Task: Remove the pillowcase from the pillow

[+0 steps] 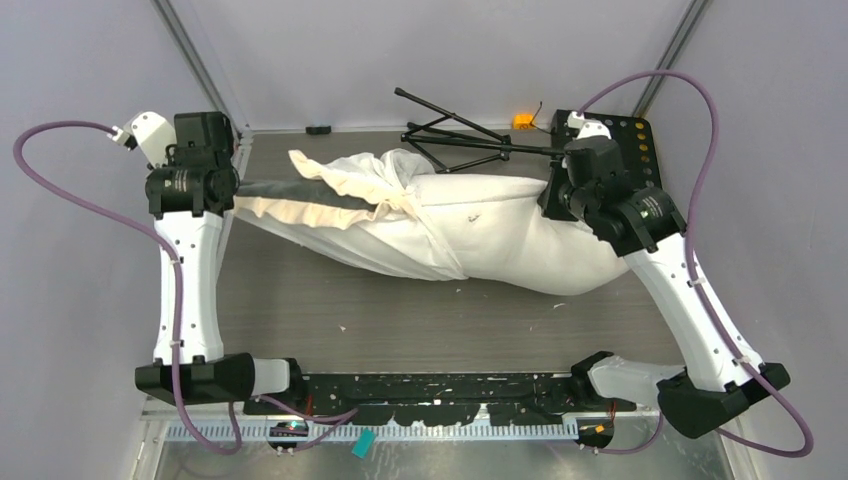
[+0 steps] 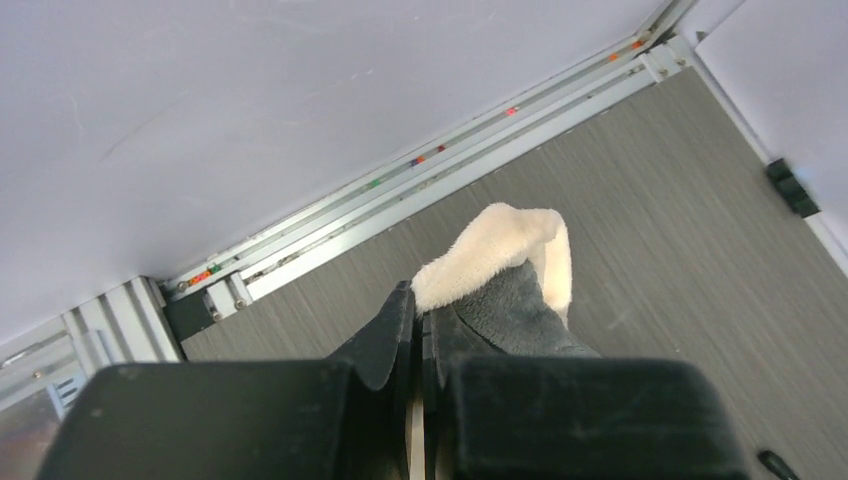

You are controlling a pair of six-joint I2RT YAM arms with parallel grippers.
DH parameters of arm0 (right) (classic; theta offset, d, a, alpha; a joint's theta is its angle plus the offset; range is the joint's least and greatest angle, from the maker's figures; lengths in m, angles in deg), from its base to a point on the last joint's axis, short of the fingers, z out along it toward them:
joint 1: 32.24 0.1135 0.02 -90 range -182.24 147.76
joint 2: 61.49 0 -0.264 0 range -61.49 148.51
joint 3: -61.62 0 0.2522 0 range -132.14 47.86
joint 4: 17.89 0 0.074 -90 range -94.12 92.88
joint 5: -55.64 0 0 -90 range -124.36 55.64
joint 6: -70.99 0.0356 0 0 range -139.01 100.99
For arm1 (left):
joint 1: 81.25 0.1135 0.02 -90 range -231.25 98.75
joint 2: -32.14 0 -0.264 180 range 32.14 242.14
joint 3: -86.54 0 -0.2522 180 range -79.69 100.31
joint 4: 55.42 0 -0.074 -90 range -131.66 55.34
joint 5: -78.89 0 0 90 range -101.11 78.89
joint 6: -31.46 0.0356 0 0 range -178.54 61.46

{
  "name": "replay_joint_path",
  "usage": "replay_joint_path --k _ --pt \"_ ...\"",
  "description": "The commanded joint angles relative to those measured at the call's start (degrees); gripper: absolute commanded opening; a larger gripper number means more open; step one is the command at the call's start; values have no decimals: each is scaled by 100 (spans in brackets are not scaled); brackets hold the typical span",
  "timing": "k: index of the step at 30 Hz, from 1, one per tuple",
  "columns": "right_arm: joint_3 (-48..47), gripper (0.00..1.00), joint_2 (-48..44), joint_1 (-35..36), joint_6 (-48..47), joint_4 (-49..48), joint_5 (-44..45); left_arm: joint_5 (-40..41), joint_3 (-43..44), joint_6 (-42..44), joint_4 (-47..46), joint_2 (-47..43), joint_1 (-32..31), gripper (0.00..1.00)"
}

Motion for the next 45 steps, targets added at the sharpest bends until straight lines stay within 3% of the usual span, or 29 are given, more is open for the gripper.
replay_joint_path --k 1,5,9,11,13,15,18,23,28,36,42,45 --pt "-712 0 32 -344 -122 -135 601 545 808 341 -199 330 242 0" --pt "-1148 0 303 -353 -64 288 -131 28 1467 468 21 845 234 0" --pt "-1080 0 492 -351 39 198 -548 -1495 1446 708 -3 1149 234 1" --pt "-1134 0 678 -352 141 156 -889 -2380 1326 737 -7 1172 231 19" --pt "-1126 0 814 -354 271 6 -1309 -3070 1147 629 -38 1075 197 48" --pt "-1112 0 949 -348 418 -150 -1640 -3472 979 598 -141 840 63 70" --pt "-1114 0 1171 -353 711 -374 -1999 -3758 783 575 -263 319 -303 88" --pt "-1027 0 1393 -352 1337 -898 -2133 -5043 -193 27 -1280 -958 -1245 88" --pt "-869 0 1516 -349 1881 -1468 -2180 -5151 -1694 -1212 -2518 -1959 -2365 82" --pt "-722 0 1562 -349 2271 -1864 -2296 -3796 -2619 -1478 -2928 -1913 -4233 87" --pt "-592 0 1445 -350 2299 -1888 -2368 -3000 -2938 -1348 -3544 -1427 -4894 87" --pt "-540 0 1392 -353 2292 -1870 -2395 -2670 -3019 -1174 -3769 -1155 -5018 83"
